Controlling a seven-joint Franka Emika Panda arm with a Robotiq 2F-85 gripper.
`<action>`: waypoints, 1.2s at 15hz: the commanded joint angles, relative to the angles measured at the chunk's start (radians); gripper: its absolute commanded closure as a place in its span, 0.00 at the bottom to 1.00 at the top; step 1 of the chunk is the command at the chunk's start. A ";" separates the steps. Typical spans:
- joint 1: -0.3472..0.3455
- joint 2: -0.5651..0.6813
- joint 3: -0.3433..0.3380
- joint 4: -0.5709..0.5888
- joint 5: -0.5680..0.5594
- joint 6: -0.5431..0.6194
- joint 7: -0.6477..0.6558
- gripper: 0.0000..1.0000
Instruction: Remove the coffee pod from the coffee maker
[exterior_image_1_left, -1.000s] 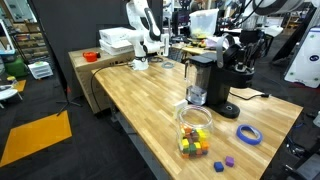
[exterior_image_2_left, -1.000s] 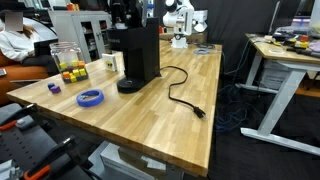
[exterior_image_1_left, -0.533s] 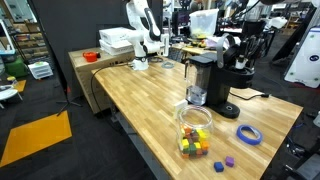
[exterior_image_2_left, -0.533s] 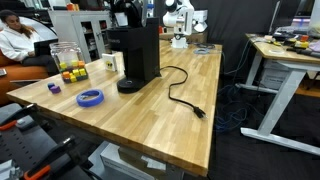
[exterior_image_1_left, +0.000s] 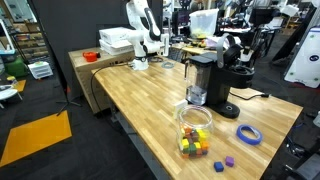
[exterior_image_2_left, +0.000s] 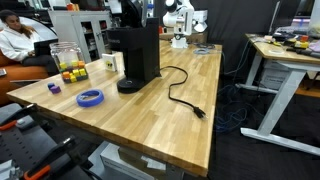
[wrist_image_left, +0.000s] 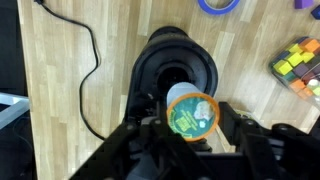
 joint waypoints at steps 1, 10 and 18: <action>0.011 -0.082 0.013 -0.060 0.002 -0.018 -0.011 0.72; 0.135 -0.174 0.071 -0.155 0.039 -0.049 -0.057 0.72; 0.174 -0.097 0.081 -0.137 0.065 -0.020 -0.125 0.72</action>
